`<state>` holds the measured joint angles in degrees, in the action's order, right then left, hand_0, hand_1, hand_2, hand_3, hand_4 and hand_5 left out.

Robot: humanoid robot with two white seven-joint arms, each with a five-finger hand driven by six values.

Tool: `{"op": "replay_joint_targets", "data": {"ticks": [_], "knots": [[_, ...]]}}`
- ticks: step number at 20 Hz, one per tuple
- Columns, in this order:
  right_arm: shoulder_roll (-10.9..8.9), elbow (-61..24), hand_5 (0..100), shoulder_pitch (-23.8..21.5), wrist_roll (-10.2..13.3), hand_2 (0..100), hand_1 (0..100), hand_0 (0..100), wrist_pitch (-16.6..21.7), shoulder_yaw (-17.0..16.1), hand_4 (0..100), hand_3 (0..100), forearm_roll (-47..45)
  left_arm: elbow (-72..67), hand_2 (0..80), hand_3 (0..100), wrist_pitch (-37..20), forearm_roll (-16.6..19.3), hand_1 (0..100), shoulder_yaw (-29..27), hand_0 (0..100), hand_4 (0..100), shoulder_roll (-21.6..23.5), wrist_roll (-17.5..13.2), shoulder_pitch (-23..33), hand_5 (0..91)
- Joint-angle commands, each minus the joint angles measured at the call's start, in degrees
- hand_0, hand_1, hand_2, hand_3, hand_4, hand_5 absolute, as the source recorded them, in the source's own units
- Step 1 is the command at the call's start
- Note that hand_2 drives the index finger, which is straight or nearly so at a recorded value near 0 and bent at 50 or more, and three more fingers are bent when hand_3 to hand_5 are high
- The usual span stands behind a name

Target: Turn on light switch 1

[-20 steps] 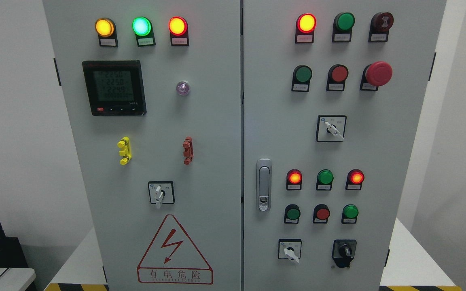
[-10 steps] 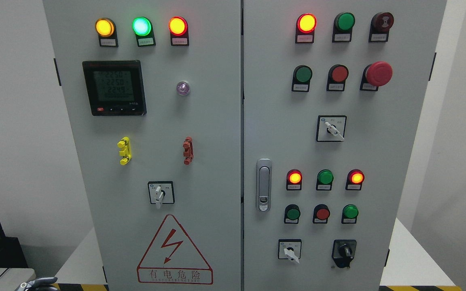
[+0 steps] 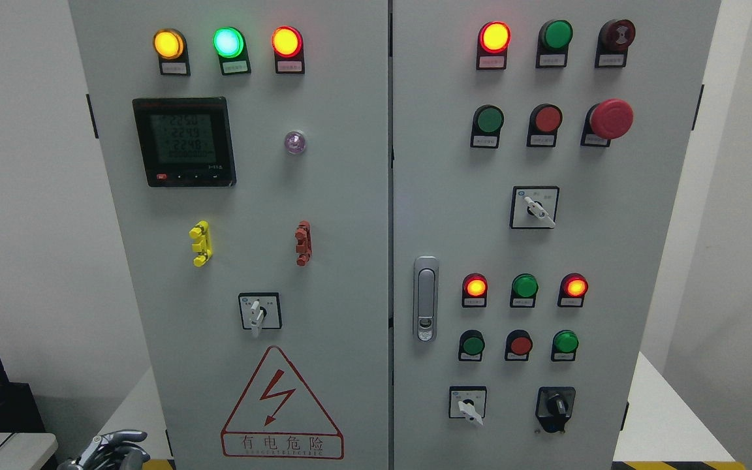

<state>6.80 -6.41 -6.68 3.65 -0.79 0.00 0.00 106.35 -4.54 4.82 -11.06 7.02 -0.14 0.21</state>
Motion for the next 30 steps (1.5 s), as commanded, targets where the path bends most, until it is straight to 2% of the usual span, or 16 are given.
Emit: {"op": "replay_joint_targets", "data": {"ticks": [1, 3, 5, 15, 19, 23, 30], "knots": [[-0.03, 0.0, 0, 0.0, 0.0, 0, 39, 12, 0.0, 1.0, 0, 0, -1.4, 2.7, 44.6, 68, 1.2, 1.9, 31, 10.0, 17, 71, -1.7, 3.7, -1.6, 51.8], [0.06, 0.0, 0, 0.0, 0.0, 0, 39, 12, 0.0, 1.0, 0, 0, -1.4, 3.1, 46.2, 69, 4.3, 3.8, 31, 11.6, 17, 72, -3.2, 7.3, -3.6, 52.6], [0.06, 0.0, 0, 0.0, 0.0, 0, 39, 12, 0.0, 1.0, 0, 0, -1.4, 3.1, 49.5, 73, 8.9, 4.0, 32, 12.7, 17, 74, -4.5, 10.4, -5.0, 53.6], [-0.03, 0.0, 0, 0.0, 0.0, 0, 39, 12, 0.0, 1.0, 0, 0, -1.4, 3.0, 53.4, 78, 16.7, 4.2, 39, 14.3, 10, 77, -8.0, 11.3, -9.4, 55.9], [-0.03, 0.0, 0, 0.0, 0.0, 0, 39, 12, 0.0, 1.0, 0, 0, -1.4, 2.7, 53.7, 78, 19.3, 4.5, 40, 15.9, 10, 77, -9.0, 15.9, -11.8, 56.0], [-0.03, 0.0, 0, 0.0, 0.0, 0, 39, 12, 0.0, 1.0, 0, 0, -1.4, 2.5, 54.3, 79, 21.7, 5.5, 42, 16.2, 10, 77, -9.4, 17.1, -14.1, 56.0], [0.06, 0.0, 0, 0.0, 0.0, 0, 39, 12, 0.0, 1.0, 0, 0, -1.4, 2.4, 55.5, 79, 24.1, 6.4, 48, 18.3, 9, 77, -10.6, 21.2, -16.6, 57.5]]}}
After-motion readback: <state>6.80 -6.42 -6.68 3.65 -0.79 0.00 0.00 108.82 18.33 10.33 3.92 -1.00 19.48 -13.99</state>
